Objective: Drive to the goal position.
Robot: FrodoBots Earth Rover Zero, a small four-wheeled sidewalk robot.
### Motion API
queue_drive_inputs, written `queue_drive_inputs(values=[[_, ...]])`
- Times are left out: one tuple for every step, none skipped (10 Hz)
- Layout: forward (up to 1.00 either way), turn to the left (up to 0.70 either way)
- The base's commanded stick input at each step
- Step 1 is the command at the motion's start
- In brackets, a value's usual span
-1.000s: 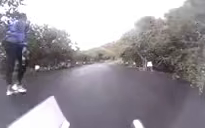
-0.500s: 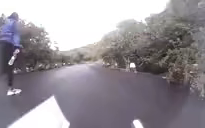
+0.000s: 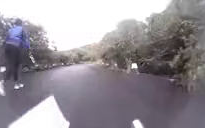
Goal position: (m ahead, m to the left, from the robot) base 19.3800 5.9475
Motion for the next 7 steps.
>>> queue_drive_inputs(values=[[1.00,0.00],[1.00,0.00],[1.00,0.00],[1.00,0.00],[1.00,0.00],[1.00,0.00],[1.00,0.00]])
